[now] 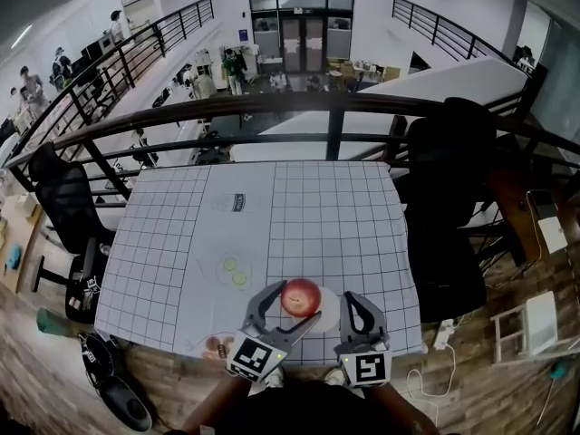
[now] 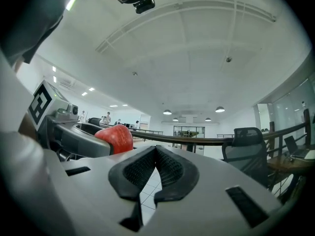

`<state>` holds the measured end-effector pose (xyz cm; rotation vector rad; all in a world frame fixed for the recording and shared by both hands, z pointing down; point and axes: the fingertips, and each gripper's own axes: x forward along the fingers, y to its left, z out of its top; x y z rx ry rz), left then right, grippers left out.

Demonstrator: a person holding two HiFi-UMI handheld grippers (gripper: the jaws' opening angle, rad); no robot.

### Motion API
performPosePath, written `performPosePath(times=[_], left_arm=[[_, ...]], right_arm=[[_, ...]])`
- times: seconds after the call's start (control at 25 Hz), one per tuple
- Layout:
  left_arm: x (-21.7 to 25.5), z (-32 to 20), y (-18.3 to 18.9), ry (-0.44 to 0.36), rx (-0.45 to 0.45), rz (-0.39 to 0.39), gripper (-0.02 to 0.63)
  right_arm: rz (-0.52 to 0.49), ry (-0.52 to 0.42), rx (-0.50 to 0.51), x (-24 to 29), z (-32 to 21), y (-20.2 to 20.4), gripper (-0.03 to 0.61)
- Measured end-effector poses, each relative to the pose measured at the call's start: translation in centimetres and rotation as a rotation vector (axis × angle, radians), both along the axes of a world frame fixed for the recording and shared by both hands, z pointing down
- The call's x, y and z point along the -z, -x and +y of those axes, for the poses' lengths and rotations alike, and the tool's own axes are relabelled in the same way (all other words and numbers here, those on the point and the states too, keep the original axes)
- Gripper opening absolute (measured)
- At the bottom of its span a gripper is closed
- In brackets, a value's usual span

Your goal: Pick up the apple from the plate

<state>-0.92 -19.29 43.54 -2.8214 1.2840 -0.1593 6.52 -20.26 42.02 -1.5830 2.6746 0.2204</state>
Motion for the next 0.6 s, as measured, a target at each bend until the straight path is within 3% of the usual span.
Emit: performPosePath(times=[0.6], left_arm=[[-0.34, -0.16, -0.03, 0.02, -0.013, 0.0, 0.391]], right_arm=[[-0.012, -0.011, -0.029, 0.61, -0.21, -0.14, 0.023]])
